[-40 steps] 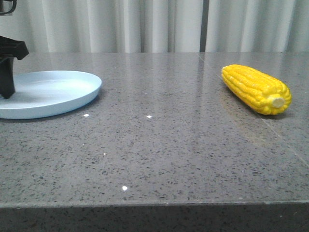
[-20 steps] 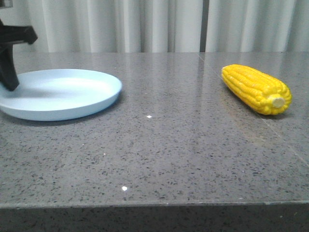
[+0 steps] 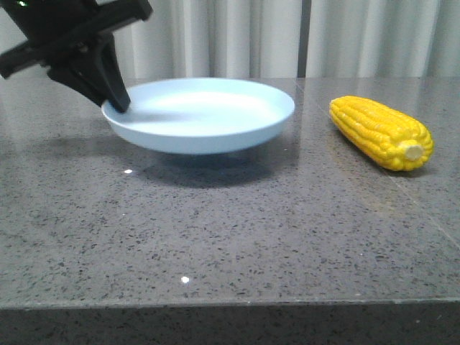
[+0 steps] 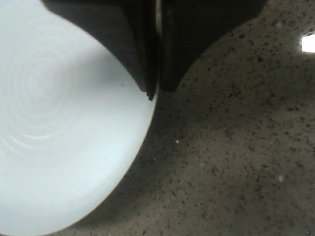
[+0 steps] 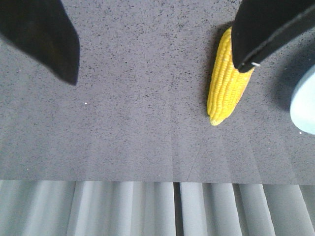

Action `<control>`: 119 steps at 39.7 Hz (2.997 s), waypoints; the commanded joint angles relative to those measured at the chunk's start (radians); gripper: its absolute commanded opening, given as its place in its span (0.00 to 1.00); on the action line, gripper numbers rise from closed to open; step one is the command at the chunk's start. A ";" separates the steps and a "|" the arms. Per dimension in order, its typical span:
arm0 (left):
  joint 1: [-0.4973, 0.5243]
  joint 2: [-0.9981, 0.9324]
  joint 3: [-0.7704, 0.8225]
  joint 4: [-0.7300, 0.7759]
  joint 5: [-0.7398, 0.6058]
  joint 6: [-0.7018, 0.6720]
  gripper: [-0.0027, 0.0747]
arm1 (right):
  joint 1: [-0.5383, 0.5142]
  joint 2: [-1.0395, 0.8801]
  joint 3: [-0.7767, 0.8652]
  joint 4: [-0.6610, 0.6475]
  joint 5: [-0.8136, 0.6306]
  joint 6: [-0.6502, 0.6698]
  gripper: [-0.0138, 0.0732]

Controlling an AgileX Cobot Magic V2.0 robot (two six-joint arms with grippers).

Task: Place corn on plate with both arms
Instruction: 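Push the plate with the left gripper toward the table center, then lift the left gripper away from the plate and withdraw it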

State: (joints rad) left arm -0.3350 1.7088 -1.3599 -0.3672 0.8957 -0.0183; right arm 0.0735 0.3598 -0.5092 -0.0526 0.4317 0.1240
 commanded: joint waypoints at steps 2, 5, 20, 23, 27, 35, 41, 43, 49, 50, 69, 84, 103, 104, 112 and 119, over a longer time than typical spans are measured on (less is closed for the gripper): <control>-0.007 -0.004 -0.033 -0.052 -0.045 -0.018 0.01 | -0.004 0.015 -0.036 -0.005 -0.075 -0.005 0.90; -0.007 0.005 -0.033 -0.052 -0.045 -0.021 0.01 | -0.004 0.015 -0.036 -0.005 -0.075 -0.005 0.90; -0.007 0.005 -0.033 -0.047 -0.012 0.013 0.17 | -0.004 0.015 -0.036 -0.005 -0.075 -0.005 0.90; -0.007 0.005 -0.033 -0.047 -0.012 0.018 0.32 | -0.004 0.015 -0.036 -0.005 -0.075 -0.005 0.90; -0.007 0.002 -0.033 -0.047 -0.012 0.034 0.54 | -0.004 0.015 -0.036 -0.005 -0.075 -0.005 0.90; 0.002 -0.071 -0.037 -0.025 -0.026 0.100 0.74 | -0.004 0.015 -0.036 -0.005 -0.075 -0.005 0.90; 0.027 -0.159 -0.024 0.069 -0.022 0.100 0.66 | -0.004 0.015 -0.036 -0.005 -0.075 -0.005 0.90; 0.040 -0.185 -0.008 0.085 -0.020 0.100 0.60 | -0.004 0.015 -0.036 -0.005 -0.075 -0.005 0.90; 0.099 -0.287 0.067 0.106 -0.020 0.100 0.26 | -0.004 0.015 -0.036 -0.005 -0.075 -0.005 0.90; 0.110 -0.302 0.085 0.109 -0.019 0.100 0.22 | -0.004 0.015 -0.036 -0.005 -0.075 -0.005 0.90; 0.120 -0.786 0.499 0.290 -0.370 0.100 0.01 | -0.004 0.015 -0.036 -0.005 -0.075 -0.005 0.90; 0.120 -1.327 0.855 0.401 -0.552 0.100 0.01 | -0.004 0.015 -0.036 -0.005 -0.075 -0.005 0.90; 0.120 -1.630 0.964 0.399 -0.566 0.100 0.01 | -0.004 0.022 -0.037 0.000 -0.074 -0.005 0.90; 0.120 -1.630 0.964 0.399 -0.566 0.100 0.01 | -0.004 0.034 -0.041 0.000 -0.069 -0.005 0.90; 0.120 -1.630 0.964 0.399 -0.566 0.100 0.01 | -0.002 0.256 -0.175 0.017 0.021 -0.005 0.90; 0.120 -1.630 0.964 0.399 -0.566 0.100 0.01 | 0.016 0.526 -0.358 0.117 0.175 -0.005 0.90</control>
State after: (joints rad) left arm -0.2055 0.0650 -0.3691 0.0312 0.4137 0.0826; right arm 0.0778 0.7825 -0.7669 0.0174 0.6033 0.1240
